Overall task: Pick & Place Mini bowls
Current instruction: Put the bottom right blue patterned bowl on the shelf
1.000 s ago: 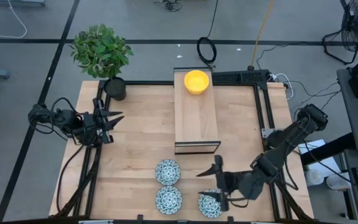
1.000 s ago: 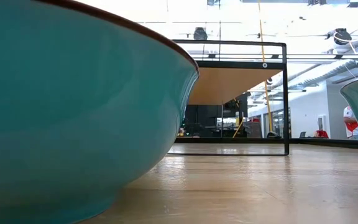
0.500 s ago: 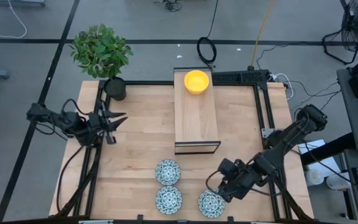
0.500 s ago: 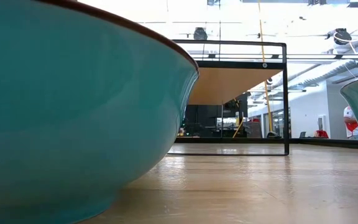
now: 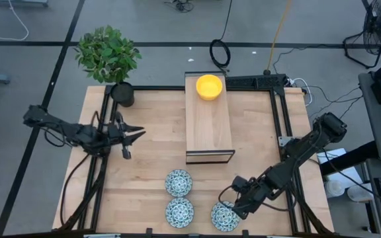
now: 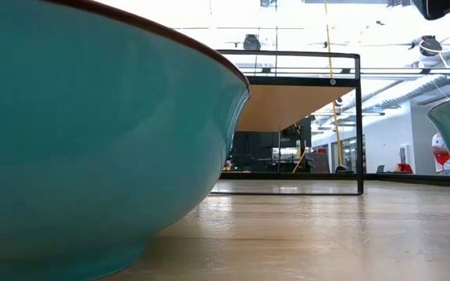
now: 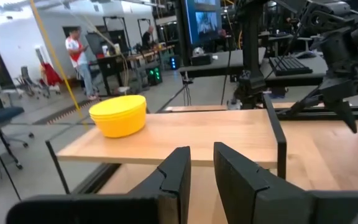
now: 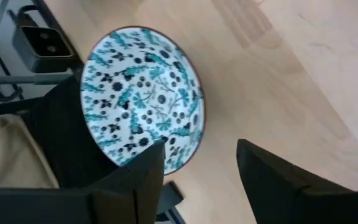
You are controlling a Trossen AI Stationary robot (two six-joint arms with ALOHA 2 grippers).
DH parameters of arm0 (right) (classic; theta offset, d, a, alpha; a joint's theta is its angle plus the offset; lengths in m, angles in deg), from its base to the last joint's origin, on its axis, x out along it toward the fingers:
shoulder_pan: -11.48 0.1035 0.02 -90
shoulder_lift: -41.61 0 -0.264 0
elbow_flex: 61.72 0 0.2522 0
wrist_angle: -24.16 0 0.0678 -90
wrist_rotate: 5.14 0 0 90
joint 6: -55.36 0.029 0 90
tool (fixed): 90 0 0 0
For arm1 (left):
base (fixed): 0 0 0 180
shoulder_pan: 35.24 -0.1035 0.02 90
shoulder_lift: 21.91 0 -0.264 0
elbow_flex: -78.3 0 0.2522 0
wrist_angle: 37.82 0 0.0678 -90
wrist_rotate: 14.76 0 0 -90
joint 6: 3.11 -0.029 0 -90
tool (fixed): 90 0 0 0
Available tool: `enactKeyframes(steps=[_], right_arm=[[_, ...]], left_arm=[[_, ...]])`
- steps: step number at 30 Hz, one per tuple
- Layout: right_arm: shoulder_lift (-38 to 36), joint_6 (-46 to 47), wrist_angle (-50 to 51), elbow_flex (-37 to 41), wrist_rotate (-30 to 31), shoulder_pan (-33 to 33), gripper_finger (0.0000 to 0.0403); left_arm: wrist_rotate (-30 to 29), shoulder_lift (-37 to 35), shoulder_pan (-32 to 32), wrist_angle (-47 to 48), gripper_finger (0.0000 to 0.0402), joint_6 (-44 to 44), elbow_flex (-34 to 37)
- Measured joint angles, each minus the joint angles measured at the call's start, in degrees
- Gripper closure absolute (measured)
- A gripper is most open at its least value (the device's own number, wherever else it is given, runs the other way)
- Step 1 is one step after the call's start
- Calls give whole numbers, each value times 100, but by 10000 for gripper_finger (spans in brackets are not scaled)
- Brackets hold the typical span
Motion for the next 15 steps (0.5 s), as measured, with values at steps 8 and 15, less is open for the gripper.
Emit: enactKeyframes(steps=[8, 15], right_arm=[[0, -15, -579, 434, -20, 111, 218], [0, 18, -1305, 729, 26, 188, 218]], left_arm=[[11, 845, 2, -732, 325, 176, 0], [24, 1383, 2, -1242, 325, 172, 0]])
